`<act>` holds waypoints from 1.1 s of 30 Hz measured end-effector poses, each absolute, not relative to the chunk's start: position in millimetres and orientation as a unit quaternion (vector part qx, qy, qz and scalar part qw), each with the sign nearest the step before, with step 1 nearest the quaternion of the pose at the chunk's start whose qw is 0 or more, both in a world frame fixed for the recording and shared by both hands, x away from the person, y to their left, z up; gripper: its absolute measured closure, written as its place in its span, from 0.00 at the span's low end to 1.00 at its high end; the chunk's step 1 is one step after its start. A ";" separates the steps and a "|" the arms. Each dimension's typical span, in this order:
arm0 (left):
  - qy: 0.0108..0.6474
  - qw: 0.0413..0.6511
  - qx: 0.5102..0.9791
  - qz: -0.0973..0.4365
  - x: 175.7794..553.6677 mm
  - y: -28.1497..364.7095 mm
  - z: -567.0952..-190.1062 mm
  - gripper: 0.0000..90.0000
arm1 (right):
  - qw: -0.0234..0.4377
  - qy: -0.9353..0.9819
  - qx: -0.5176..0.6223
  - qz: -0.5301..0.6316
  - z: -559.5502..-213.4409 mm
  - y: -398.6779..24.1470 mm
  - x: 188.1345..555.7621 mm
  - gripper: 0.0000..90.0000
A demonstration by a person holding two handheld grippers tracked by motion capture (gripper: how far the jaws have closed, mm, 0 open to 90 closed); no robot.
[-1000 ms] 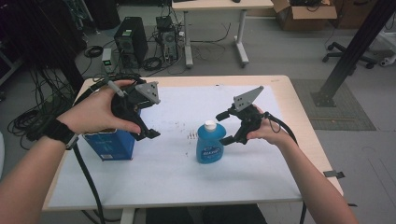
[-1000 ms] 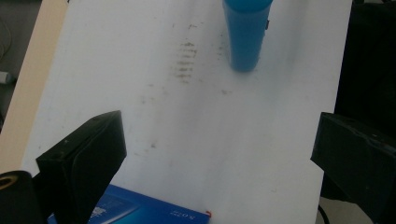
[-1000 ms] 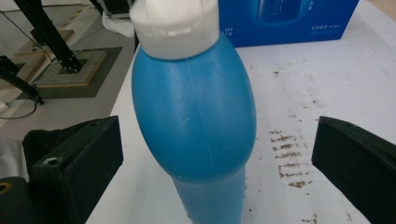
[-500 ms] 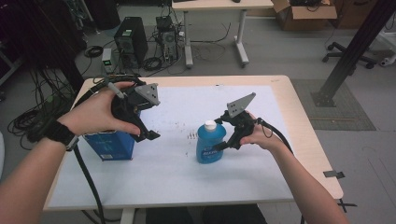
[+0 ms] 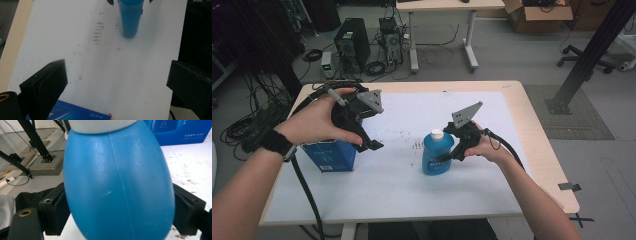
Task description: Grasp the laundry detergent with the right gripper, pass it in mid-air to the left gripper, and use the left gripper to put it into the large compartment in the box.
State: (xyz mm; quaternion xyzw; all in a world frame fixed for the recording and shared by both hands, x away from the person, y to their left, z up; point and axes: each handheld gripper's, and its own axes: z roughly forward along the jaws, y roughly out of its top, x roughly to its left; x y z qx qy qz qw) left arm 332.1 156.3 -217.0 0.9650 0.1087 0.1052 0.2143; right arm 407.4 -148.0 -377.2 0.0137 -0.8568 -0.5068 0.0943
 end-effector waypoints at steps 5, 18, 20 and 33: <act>0.109 0.215 0.965 0.105 331.8 156.9 -217.1 0.04 | 0.097 -0.857 0.016 -0.506 -378.6 -148.0 407.7 0.22; 0.107 0.214 0.965 0.104 331.2 155.8 -216.3 0.04 | 0.097 -0.854 0.017 -0.511 -377.8 -149.4 407.9 0.28; 0.106 0.214 0.965 0.104 331.1 155.5 -216.3 0.04 | 0.097 -0.853 0.016 -0.512 -377.8 -149.5 407.9 0.28; 0.103 0.212 0.966 0.103 331.6 153.6 -216.3 0.04 | 0.095 -0.850 0.016 -0.517 -379.9 -151.8 407.6 0.32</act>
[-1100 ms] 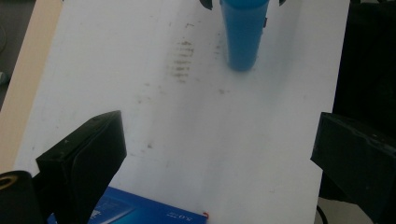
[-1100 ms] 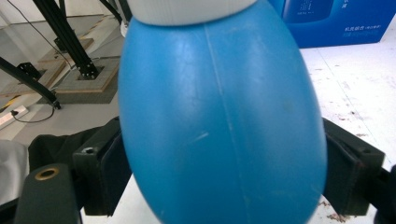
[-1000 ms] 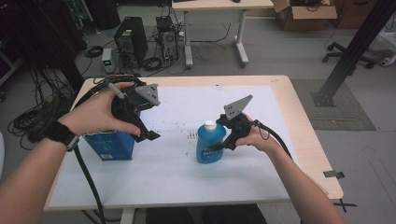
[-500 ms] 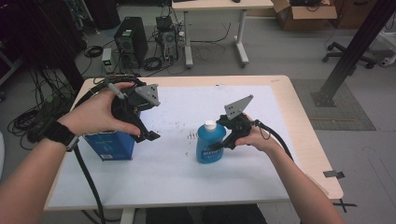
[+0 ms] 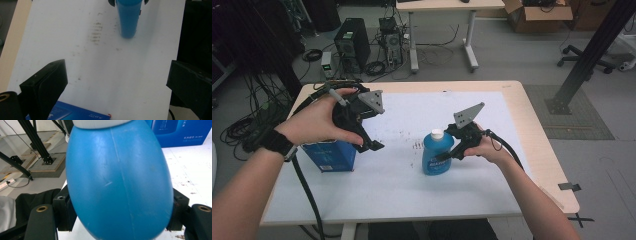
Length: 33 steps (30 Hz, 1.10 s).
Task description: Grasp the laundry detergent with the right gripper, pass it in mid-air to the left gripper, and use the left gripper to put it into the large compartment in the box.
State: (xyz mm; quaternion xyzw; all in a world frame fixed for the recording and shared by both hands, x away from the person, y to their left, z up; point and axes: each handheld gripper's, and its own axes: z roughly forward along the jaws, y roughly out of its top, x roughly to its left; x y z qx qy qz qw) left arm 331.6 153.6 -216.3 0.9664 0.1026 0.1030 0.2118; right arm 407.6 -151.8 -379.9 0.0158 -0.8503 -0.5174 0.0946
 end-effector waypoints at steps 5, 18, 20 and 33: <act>0.102 0.211 0.967 0.103 331.7 153.5 -216.2 0.04 | 0.095 -0.850 0.021 -0.517 -379.7 -150.3 406.9 0.36; 0.103 0.213 0.966 0.102 332.6 154.7 -216.5 0.04 | 0.089 -0.851 0.021 -0.517 -380.2 -150.3 407.5 0.43; 0.103 0.212 0.966 0.102 332.6 154.6 -216.3 0.04 | 0.088 -0.851 0.022 -0.517 -380.1 -150.3 407.2 0.43; 0.105 0.214 0.965 0.107 333.5 156.0 -213.4 0.04 | 0.080 -0.854 0.020 -0.514 -377.2 -149.8 404.1 0.45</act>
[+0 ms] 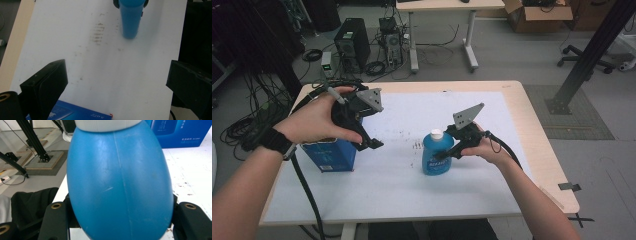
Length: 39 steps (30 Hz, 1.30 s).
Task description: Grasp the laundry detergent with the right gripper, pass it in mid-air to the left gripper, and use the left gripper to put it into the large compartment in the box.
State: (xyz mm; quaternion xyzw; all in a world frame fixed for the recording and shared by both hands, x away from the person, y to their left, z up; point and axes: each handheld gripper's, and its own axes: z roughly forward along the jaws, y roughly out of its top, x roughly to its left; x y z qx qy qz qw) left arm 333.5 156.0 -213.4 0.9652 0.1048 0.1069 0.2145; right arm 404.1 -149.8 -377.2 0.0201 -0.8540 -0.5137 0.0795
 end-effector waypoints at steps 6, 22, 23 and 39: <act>0.102 0.212 0.966 0.108 333.5 154.7 -212.4 0.04 | 0.070 -0.860 0.017 -0.505 -373.6 -147.5 402.5 0.46; 0.098 0.208 0.966 0.115 333.0 144.6 -192.8 0.04 | 0.041 -0.866 0.016 -0.498 -327.8 -138.3 399.1 0.46; 0.097 0.208 0.967 0.114 333.1 143.5 -191.3 0.05 | 0.040 -0.866 0.017 -0.498 -323.2 -136.6 398.5 0.46; 0.081 0.208 0.966 0.128 333.0 118.9 -169.1 0.04 | 0.037 -0.865 0.046 -0.498 -280.9 -115.1 389.5 0.47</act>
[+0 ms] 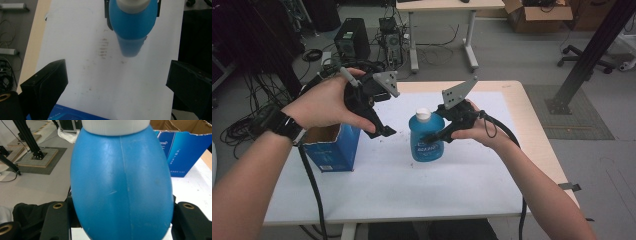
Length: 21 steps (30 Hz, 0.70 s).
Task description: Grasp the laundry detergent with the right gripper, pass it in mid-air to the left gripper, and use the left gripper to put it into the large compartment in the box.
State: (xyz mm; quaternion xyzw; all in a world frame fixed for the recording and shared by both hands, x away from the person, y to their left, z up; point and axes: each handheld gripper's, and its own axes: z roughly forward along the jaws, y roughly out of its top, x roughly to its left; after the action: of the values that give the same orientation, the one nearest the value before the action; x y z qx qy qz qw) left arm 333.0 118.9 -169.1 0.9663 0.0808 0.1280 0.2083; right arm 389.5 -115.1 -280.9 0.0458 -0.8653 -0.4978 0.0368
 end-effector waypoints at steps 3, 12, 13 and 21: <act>0.082 0.209 0.966 0.125 333.1 113.8 -167.2 0.06 | 0.037 -0.866 0.049 -0.496 -277.4 -111.3 387.9 0.47; 0.080 0.208 0.968 0.113 332.8 98.8 -164.3 0.08 | 0.034 -0.869 0.054 -0.490 -271.8 -103.2 384.7 0.47; 0.078 0.208 0.969 0.111 332.9 97.6 -164.5 0.08 | 0.034 -0.869 0.056 -0.490 -271.5 -102.4 384.4 0.47; 0.069 0.205 0.971 0.101 334.2 84.2 -168.6 0.07 | 0.038 -0.871 0.062 -0.487 -269.5 -96.6 380.5 0.47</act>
State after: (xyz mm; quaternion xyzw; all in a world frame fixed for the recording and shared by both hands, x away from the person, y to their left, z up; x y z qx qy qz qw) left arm 334.2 84.2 -168.6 0.9711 0.0690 0.1010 0.2050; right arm 380.5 -96.6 -269.5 0.0619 -0.8706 -0.4866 0.0379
